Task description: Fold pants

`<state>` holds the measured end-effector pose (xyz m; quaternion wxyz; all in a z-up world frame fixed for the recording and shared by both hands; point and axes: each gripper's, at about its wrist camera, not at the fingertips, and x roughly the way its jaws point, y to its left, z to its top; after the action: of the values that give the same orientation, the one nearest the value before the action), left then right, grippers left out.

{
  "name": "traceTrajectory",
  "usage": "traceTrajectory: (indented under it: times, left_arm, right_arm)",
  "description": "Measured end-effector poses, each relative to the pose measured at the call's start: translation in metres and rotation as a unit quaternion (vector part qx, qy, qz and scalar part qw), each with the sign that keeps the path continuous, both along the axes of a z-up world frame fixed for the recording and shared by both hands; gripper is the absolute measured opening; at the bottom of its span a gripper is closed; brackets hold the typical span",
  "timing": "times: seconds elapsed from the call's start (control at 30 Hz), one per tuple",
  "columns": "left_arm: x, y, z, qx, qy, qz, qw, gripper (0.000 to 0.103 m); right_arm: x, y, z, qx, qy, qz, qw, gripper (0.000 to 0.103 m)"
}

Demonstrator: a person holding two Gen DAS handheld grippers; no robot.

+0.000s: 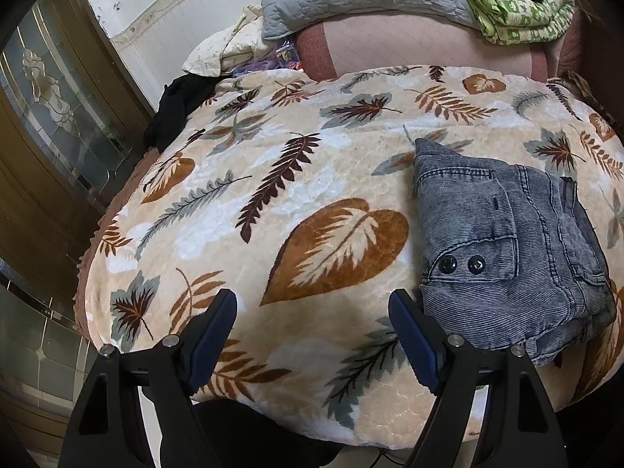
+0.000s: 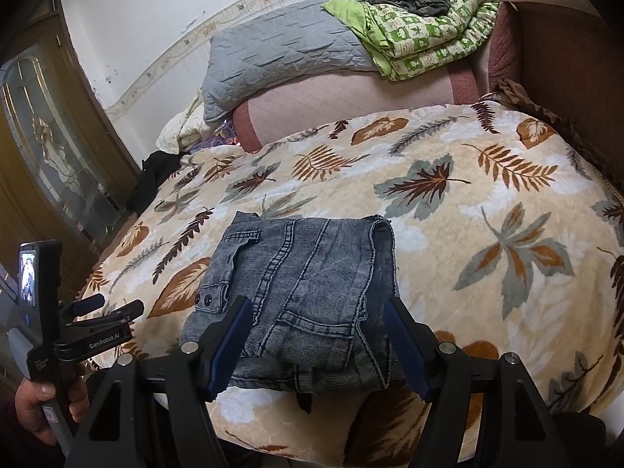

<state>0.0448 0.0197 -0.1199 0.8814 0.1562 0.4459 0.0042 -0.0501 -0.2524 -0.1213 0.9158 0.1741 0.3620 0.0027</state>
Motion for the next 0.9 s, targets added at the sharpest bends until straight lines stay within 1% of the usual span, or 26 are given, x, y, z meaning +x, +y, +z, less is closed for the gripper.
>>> traceTrajectory:
  times: [0.43,0.9]
  left_arm:
    - [0.003,0.002,-0.003,-0.001,0.004,0.002,1.0,0.081]
    - [-0.001,0.006,0.005,-0.009,-0.004,0.004,0.9999,0.081]
  right_arm:
    - [0.004,0.002,-0.003,0.003,0.005,0.001,1.0,0.073]
    - [-0.001,0.01,0.007,-0.006,-0.003,0.008,1.0,0.073]
